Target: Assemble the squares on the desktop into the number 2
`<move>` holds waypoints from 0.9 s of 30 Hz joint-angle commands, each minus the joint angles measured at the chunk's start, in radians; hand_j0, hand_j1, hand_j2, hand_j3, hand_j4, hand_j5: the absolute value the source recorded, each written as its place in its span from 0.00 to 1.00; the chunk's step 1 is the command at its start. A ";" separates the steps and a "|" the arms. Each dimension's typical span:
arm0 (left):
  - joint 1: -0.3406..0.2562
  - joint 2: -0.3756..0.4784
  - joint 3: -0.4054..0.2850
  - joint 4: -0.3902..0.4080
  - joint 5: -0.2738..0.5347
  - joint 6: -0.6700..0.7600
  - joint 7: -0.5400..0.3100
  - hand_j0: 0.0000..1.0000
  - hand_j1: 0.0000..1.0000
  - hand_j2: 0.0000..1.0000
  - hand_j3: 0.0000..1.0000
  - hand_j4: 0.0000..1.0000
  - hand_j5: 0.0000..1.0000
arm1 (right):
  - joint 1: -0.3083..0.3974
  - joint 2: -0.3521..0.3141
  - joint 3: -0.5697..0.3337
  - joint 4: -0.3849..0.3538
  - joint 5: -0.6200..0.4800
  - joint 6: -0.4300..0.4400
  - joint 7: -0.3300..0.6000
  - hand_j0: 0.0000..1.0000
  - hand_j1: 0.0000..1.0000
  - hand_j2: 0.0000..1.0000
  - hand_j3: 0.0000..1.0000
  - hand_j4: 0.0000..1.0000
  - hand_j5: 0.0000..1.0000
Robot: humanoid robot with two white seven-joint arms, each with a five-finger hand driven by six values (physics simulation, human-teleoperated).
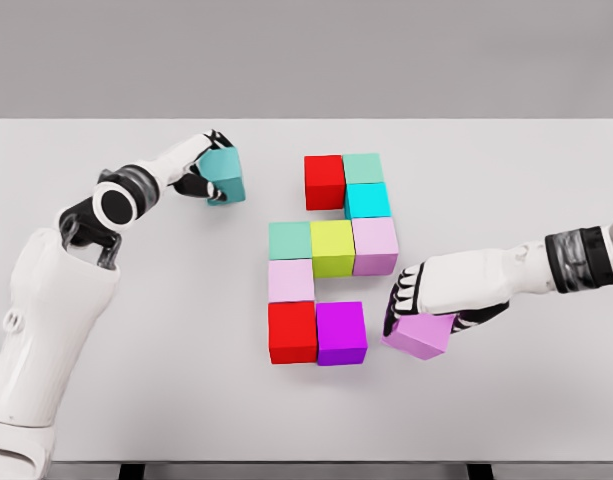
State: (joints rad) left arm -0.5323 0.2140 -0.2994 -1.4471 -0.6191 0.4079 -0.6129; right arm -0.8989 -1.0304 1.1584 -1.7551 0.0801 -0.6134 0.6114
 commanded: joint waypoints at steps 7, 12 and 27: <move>0.000 -0.064 -0.001 0.002 -0.073 0.002 0.002 0.36 0.36 0.36 0.36 0.36 0.36 | -0.011 0.000 -0.009 0.000 -0.005 0.003 -0.001 1.00 1.00 1.00 1.00 1.00 1.00; -0.020 -0.100 -0.001 0.042 -0.099 0.000 0.002 0.36 0.36 0.36 0.36 0.36 0.36 | -0.018 -0.020 -0.071 0.000 -0.019 0.003 -0.001 1.00 1.00 1.00 1.00 1.00 1.00; -0.025 -0.153 -0.024 0.044 -0.140 -0.005 0.002 0.36 0.36 0.36 0.36 0.36 0.36 | 0.123 -0.313 -0.089 0.002 -0.215 0.003 -0.001 1.00 1.00 1.00 1.00 1.00 1.00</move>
State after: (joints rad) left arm -0.5614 0.0657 -0.3228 -1.4034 -0.7560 0.4037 -0.6133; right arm -0.7746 -1.3196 1.0666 -1.7531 -0.1209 -0.6137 0.6112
